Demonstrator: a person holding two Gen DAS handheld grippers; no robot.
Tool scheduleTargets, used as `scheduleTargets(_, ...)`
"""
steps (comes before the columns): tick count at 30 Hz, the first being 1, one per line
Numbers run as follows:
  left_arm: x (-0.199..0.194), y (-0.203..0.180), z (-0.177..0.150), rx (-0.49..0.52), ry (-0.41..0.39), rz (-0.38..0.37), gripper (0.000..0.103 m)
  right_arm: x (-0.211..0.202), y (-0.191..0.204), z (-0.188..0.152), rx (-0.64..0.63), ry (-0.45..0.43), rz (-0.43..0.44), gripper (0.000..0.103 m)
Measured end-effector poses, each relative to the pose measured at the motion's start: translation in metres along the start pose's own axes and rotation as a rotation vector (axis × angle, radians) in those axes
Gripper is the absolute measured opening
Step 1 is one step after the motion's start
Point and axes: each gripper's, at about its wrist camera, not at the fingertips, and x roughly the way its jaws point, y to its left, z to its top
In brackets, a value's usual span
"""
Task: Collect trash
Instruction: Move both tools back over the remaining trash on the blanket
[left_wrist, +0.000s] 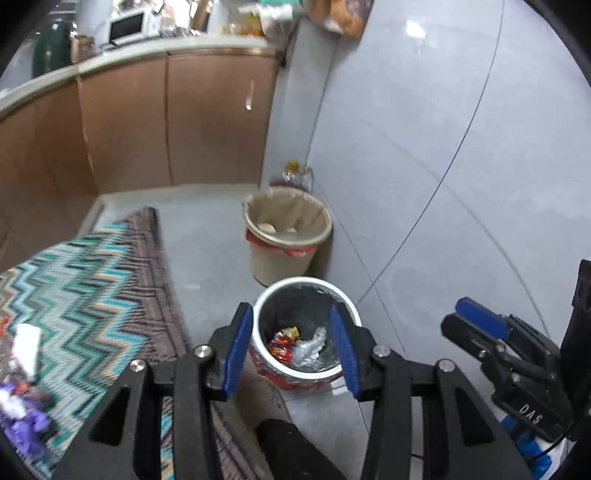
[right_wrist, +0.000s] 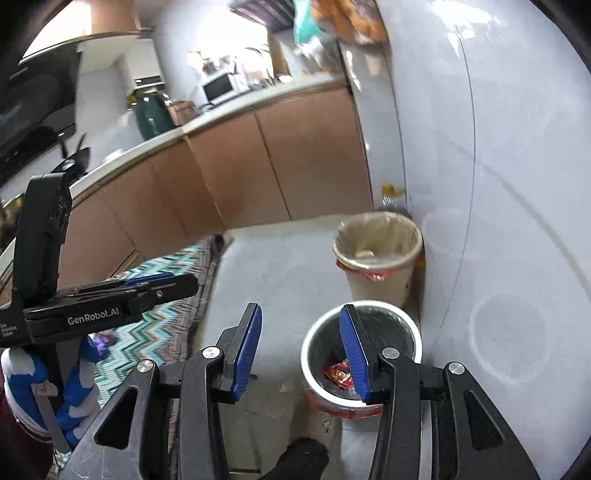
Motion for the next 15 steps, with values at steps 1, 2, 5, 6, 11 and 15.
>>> scheduleTargets(1, -0.013, 0.002, -0.002, -0.002, -0.02, 0.007, 0.042, -0.01, 0.009, 0.001, -0.015, -0.014, 0.002, 0.044)
scheduleTargets(2, -0.025, 0.006, -0.004, -0.003, -0.039, 0.015, 0.042, -0.018, 0.016, 0.002, -0.029, -0.026, 0.005, 0.045)
scheduleTargets(5, -0.065, 0.017, -0.012, 0.0, -0.108, 0.052, 0.042, -0.042, 0.038, 0.003, -0.068, -0.058, 0.015, 0.047)
scheduleTargets(6, -0.081, 0.022, -0.016, -0.001, -0.136, 0.066, 0.042, -0.051, 0.046, 0.003, -0.083, -0.07, 0.019, 0.048)
scheduleTargets(11, -0.144, 0.044, -0.036, -0.009, -0.263, 0.124, 0.042, -0.091, 0.081, 0.004, -0.139, -0.131, 0.045, 0.055)
scheduleTargets(15, -0.192, 0.061, -0.055, -0.011, -0.354, 0.18, 0.042, -0.118, 0.106, 0.002, -0.174, -0.181, 0.061, 0.062)
